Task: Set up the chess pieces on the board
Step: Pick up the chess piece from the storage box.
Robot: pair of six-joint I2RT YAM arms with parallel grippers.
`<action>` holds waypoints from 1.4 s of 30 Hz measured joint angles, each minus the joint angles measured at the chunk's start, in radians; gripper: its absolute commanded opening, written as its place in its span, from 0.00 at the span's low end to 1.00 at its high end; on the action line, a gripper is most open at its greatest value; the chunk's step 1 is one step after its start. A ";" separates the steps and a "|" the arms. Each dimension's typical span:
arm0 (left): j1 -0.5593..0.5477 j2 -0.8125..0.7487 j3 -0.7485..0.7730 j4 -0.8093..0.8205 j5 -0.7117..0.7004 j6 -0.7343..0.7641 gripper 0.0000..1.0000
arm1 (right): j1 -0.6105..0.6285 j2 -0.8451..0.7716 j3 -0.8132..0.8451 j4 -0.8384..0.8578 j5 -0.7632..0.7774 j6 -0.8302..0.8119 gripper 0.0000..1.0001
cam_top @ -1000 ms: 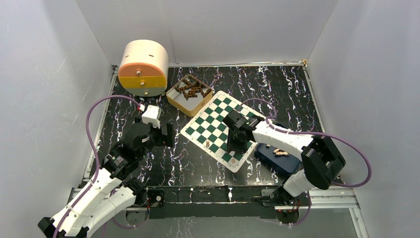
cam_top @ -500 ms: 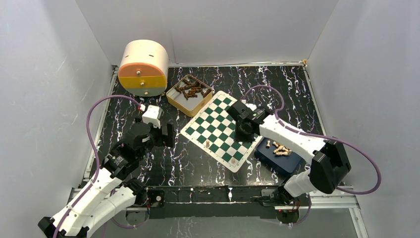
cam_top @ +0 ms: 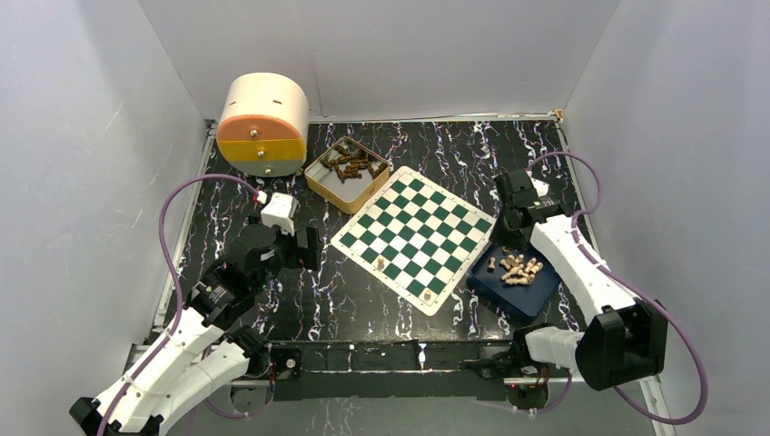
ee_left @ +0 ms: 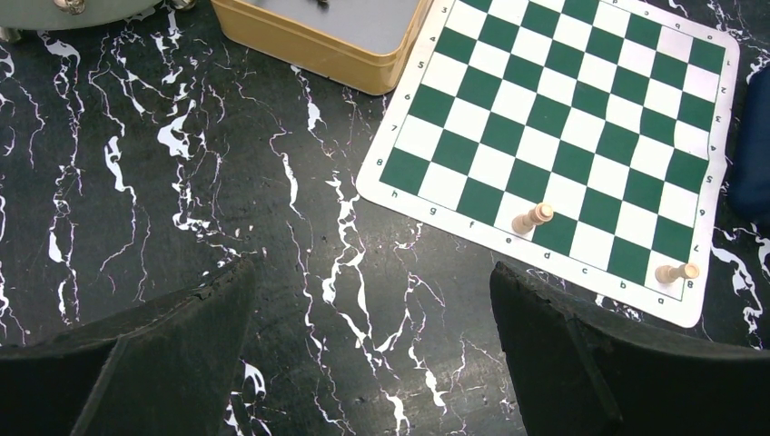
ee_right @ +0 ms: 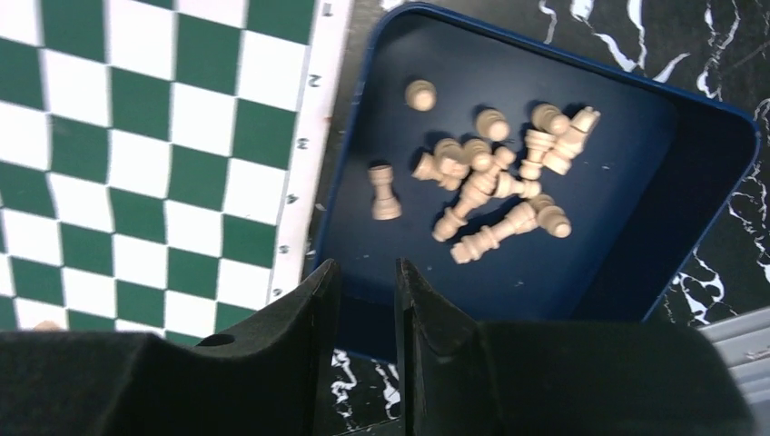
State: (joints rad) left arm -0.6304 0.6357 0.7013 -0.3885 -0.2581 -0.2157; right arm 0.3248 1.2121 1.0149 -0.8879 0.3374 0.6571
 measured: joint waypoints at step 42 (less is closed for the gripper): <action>0.000 -0.003 -0.001 0.000 0.004 0.013 0.98 | -0.280 0.109 -0.228 0.289 -0.131 -0.111 0.38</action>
State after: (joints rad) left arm -0.6304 0.6331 0.7002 -0.3885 -0.2539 -0.2031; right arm 0.0452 1.3216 0.7868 -0.5991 0.2066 0.5457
